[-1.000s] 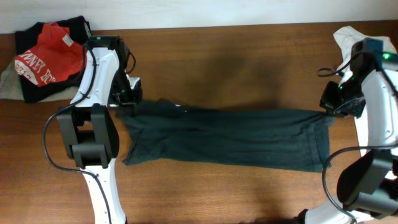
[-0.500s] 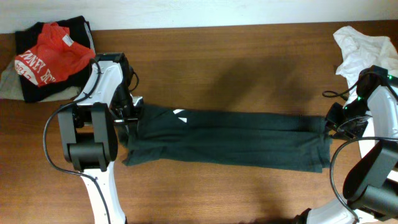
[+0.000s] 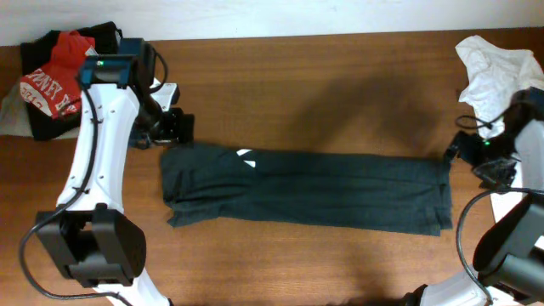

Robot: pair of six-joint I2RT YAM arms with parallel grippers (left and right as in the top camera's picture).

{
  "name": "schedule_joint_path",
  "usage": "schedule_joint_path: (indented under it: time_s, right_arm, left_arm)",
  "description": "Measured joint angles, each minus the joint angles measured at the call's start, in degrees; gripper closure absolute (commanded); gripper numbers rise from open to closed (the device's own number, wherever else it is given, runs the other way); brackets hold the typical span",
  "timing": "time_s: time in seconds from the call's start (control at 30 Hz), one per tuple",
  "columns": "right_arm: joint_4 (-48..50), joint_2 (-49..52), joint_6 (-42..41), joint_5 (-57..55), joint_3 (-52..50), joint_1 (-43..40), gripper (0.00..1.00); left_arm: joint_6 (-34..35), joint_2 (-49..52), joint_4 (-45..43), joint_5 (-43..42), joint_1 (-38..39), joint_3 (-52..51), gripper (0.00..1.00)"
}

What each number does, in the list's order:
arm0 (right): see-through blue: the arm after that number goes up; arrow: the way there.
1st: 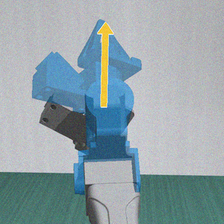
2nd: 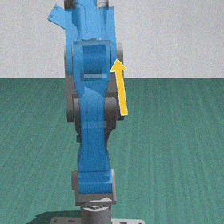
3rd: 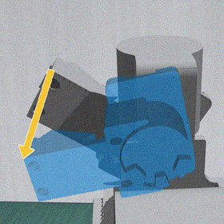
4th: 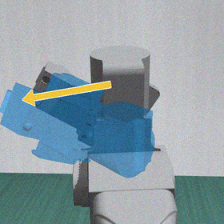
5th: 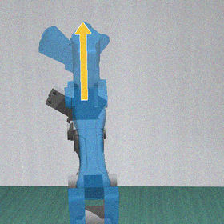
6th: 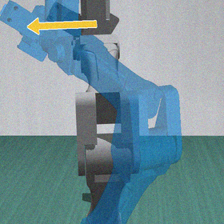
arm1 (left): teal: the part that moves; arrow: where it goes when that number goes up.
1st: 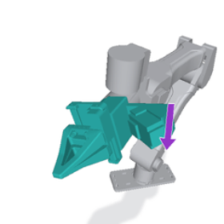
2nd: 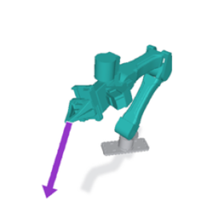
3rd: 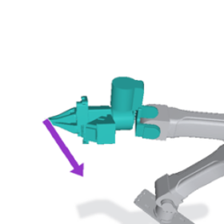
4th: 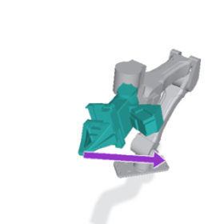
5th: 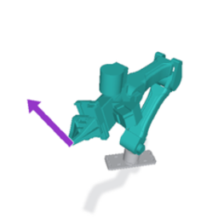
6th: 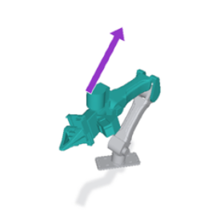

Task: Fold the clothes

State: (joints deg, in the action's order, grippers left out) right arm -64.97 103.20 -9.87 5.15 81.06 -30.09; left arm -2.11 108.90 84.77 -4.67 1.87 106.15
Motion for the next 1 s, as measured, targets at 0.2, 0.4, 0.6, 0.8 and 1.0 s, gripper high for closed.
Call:
schedule_joint_path:
  time_s: [0.2, 0.4, 0.6, 0.8, 1.0]
  right_arm:
    - [10.47, 1.11, 10.14, 13.18, -9.49, -7.63, 0.01]
    - [18.73, 2.16, 14.23, 20.72, -18.6, -10.75, 0.02]
    - [18.97, 2.21, 14.75, 25.64, -21.2, -10.75, 0.42]
    - [18.78, 3.15, 12.57, 26.01, -24.09, -8.76, 0.96]
    - [12.33, 2.14, 6.64, 17.97, -19.23, -8.48, 0.96]
  left_arm:
    - [0.0, 0.09, -2.62, -0.92, 2.25, -2.73, 0.01]
    - [0.0, 0.09, -3.23, -0.94, 2.25, -2.82, 0.01]
    - [0.0, 0.09, -3.26, -0.94, 2.25, -2.82, 0.01]
    - [0.0, 0.09, -3.26, -1.14, 2.25, -2.82, 0.01]
    - [0.0, 0.09, -3.23, -1.14, 2.25, -2.82, 0.01]
